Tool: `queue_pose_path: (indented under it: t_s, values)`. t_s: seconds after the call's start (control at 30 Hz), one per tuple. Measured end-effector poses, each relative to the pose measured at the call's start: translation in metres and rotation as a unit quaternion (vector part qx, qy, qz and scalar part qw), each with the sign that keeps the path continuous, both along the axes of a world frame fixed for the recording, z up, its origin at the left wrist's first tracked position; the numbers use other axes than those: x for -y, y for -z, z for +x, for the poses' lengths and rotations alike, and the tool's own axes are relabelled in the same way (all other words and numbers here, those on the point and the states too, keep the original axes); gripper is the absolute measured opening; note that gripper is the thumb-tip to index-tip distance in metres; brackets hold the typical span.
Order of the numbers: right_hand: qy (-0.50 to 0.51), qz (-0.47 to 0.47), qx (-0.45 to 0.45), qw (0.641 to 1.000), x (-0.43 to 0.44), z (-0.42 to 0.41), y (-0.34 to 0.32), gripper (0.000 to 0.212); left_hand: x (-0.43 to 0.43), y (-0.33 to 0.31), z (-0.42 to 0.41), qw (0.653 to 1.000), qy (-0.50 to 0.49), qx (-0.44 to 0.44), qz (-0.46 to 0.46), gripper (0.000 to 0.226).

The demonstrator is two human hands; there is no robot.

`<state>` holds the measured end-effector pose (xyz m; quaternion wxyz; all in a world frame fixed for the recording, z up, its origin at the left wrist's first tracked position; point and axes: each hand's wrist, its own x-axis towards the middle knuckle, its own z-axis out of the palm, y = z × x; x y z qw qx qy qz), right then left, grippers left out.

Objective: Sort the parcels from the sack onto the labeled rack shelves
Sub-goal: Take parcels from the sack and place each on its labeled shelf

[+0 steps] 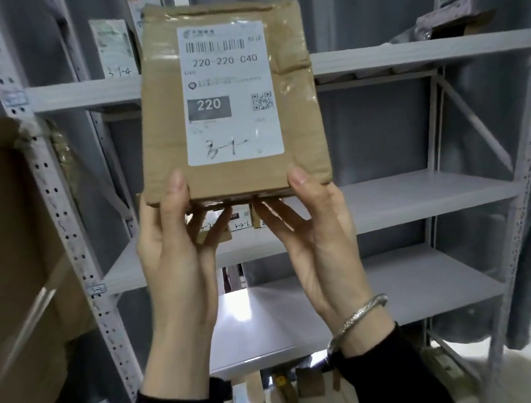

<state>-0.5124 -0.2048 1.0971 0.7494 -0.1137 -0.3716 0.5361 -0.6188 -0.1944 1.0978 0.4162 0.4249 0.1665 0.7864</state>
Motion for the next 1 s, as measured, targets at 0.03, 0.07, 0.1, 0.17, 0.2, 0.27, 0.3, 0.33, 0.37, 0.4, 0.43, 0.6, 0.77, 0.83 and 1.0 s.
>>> queue_pose_path:
  t_s: [0.03,0.07,0.1,0.17,0.2,0.27,0.3,0.33,0.37,0.4,0.43,0.6,0.77,0.83,1.0]
  values:
    - [0.001,0.002,-0.009,1.0,-0.001,0.001,0.003,0.075,0.0,0.002,0.002,1.0,-0.002,0.003,0.002,0.047]
    - [0.003,0.002,-0.017,1.0,-0.001,0.002,0.005,0.078,0.0,0.005,0.004,1.0,-0.004,0.007,0.003,0.045]
    - [0.008,0.001,-0.022,1.0,-0.001,0.003,0.007,0.078,-0.001,0.008,0.006,1.0,-0.008,0.012,0.004,0.043]
    - [0.02,-0.001,-0.024,1.0,-0.001,0.006,0.011,0.077,-0.001,0.012,0.01,0.999,-0.02,0.023,0.009,0.037]
    - [0.028,-0.002,-0.019,0.999,-0.001,0.007,0.013,0.077,-0.002,0.014,0.012,0.999,-0.026,0.03,0.012,0.032]
    - [0.044,0.0,-0.003,0.999,-0.002,0.009,0.017,0.076,-0.002,0.019,0.016,0.998,-0.04,0.041,0.016,0.029]
    - [0.049,-0.002,0.007,0.999,-0.003,0.01,0.02,0.077,-0.002,0.021,0.017,0.998,-0.045,0.05,0.017,0.03]
    - [0.051,-0.007,0.016,0.999,-0.004,0.011,0.022,0.08,-0.002,0.024,0.018,0.997,-0.047,0.059,0.017,0.034]
    - [0.053,-0.012,0.024,0.998,-0.005,0.012,0.025,0.081,-0.003,0.026,0.019,0.997,-0.047,0.066,0.018,0.039]
    - [0.054,-0.016,0.032,0.998,-0.005,0.013,0.027,0.081,-0.002,0.028,0.021,0.996,-0.047,0.07,0.017,0.045]
    - [0.054,-0.017,0.039,0.998,-0.006,0.014,0.028,0.08,-0.003,0.029,0.022,0.996,-0.048,0.072,0.016,0.049]
    - [0.039,-0.018,0.053,0.998,-0.009,0.014,0.032,0.077,-0.007,0.032,0.018,0.995,-0.06,0.075,0.012,0.057]
    - [0.033,-0.01,0.066,0.997,-0.017,0.01,0.039,0.071,-0.011,0.041,0.007,0.996,-0.077,0.044,0.018,0.04]
    - [0.021,-0.017,0.061,0.998,-0.023,0.002,0.047,0.072,-0.014,0.048,-0.001,0.995,-0.09,0.032,0.013,0.033]
    - [-0.018,-0.054,0.068,0.996,-0.04,-0.03,0.08,0.088,-0.02,0.084,-0.038,0.993,-0.107,-0.001,-0.044,0.061]
